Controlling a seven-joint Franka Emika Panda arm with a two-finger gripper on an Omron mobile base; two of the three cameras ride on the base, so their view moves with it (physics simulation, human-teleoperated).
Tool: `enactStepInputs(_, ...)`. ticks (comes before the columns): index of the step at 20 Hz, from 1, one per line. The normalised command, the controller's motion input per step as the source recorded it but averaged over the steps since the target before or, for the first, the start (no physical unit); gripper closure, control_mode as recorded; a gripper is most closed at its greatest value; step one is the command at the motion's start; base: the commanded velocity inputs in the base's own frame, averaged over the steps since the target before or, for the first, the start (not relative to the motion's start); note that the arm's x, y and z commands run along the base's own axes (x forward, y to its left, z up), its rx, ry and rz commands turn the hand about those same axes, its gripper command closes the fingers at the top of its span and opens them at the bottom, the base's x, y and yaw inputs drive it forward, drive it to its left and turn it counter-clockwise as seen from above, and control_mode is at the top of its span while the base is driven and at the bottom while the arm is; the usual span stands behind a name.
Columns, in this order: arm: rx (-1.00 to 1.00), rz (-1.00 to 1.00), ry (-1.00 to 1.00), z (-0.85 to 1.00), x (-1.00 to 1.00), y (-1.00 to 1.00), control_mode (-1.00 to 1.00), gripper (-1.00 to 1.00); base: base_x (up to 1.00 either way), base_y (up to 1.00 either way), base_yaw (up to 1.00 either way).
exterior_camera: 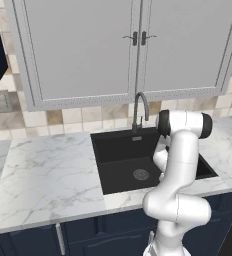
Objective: Pick up the sponge and bar soap from the sink, and place them back in the cabinet, and close the cabinet door.
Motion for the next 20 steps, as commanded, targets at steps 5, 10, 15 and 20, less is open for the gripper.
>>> enactStepInputs(5, 0.0, 0.0, 0.0, 0.0, 0.0, 0.0, -1.0, -1.0, 0.0, 0.0, 0.0)
enactStepInputs(10, 0.0, 0.0, 0.0, 0.0, 0.0, 0.0, -1.0, 1.0, 0.0, 0.0, 0.0)
enactStepInputs(15, 0.0, 0.0, 0.0, 0.0, 0.0, 0.0, -1.0, 1.0, 0.0, 0.0, 0.0)
enactStepInputs(20, 0.0, 0.0, 0.0, 0.04, 0.0, 0.0, -1.0, 1.0, 0.0, 0.0, 0.0)
